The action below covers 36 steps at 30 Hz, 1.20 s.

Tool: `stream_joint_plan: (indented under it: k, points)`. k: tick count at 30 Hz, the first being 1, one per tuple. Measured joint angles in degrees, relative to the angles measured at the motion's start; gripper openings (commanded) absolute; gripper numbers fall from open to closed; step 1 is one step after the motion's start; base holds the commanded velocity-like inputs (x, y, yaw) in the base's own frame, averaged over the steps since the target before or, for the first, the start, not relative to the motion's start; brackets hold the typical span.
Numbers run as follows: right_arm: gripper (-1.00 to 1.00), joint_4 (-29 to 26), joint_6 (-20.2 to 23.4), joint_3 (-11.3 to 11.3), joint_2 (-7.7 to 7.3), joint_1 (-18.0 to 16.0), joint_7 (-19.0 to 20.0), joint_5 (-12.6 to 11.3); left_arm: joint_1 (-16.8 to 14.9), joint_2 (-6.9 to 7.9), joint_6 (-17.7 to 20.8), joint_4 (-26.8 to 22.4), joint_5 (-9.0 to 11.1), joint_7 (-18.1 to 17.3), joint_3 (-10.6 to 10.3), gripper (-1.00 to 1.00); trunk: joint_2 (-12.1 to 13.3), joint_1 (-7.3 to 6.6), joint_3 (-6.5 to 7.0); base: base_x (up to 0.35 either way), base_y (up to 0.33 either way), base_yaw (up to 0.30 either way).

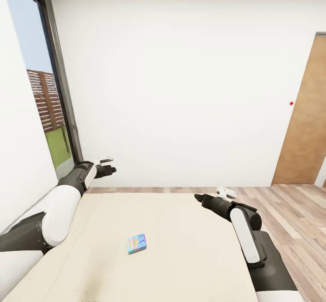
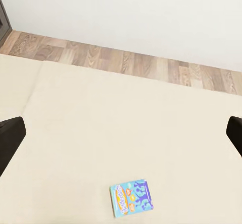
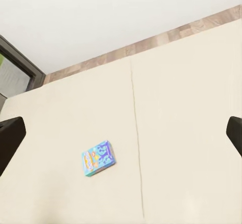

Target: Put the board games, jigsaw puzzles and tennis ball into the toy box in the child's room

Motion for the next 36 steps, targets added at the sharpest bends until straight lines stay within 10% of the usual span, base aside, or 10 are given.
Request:
stream_joint_plan:
  k: [36]
  points:
    - [1.00,0.4,0.2,0.2,0.17,0.0,-0.1,0.0,-0.2,-0.24,0.5,0.1,0.1,0.2,0.1,1.00,0.0,0.00,-3.40,0.000,0.000,-0.061]
